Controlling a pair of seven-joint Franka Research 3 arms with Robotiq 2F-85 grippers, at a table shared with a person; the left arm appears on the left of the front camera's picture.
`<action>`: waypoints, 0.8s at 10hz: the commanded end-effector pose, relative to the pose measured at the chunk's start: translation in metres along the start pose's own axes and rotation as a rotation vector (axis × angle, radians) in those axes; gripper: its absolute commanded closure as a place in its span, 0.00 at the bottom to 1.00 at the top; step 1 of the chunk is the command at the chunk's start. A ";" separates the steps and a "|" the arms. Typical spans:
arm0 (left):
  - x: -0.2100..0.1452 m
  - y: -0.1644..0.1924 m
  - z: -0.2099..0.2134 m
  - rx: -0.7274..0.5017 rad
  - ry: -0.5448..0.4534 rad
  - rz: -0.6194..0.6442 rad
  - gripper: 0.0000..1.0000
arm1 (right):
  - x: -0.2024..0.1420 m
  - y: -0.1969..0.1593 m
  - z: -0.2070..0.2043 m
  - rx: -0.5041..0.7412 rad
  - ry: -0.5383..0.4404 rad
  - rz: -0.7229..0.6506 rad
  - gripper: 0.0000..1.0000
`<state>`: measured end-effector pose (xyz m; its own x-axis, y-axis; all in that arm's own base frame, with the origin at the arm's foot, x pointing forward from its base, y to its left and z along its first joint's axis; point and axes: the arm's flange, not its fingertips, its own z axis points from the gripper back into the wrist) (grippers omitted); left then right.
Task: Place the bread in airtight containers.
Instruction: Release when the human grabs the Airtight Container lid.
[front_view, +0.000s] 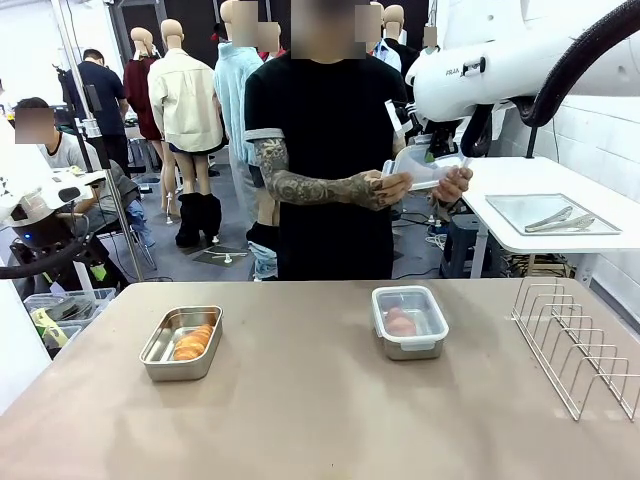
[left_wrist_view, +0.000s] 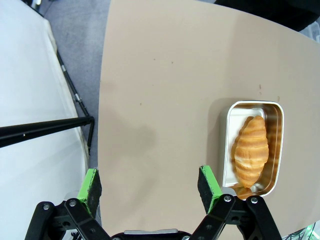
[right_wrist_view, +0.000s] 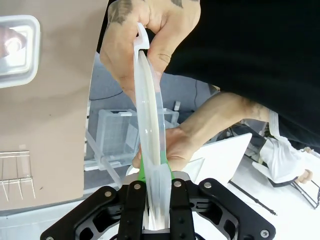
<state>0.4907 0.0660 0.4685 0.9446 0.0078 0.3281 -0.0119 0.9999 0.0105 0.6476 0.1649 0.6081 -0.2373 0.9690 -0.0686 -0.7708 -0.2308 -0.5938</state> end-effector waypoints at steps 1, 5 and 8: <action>-0.002 0.000 0.001 0.018 -0.007 0.006 0.00 | 0.000 -0.005 0.002 0.017 0.023 -0.021 0.81; -0.002 0.000 0.001 0.018 -0.007 0.006 0.00 | -0.005 0.014 0.026 0.047 0.034 0.003 0.05; -0.002 0.000 0.001 0.018 -0.007 0.006 0.00 | -0.007 0.015 0.031 0.073 0.020 -0.007 0.00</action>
<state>0.4907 0.0660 0.4685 0.9446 0.0079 0.3281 -0.0120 0.9999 0.0105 0.6248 0.1541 0.6311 -0.2173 0.9725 -0.0838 -0.8048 -0.2271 -0.5483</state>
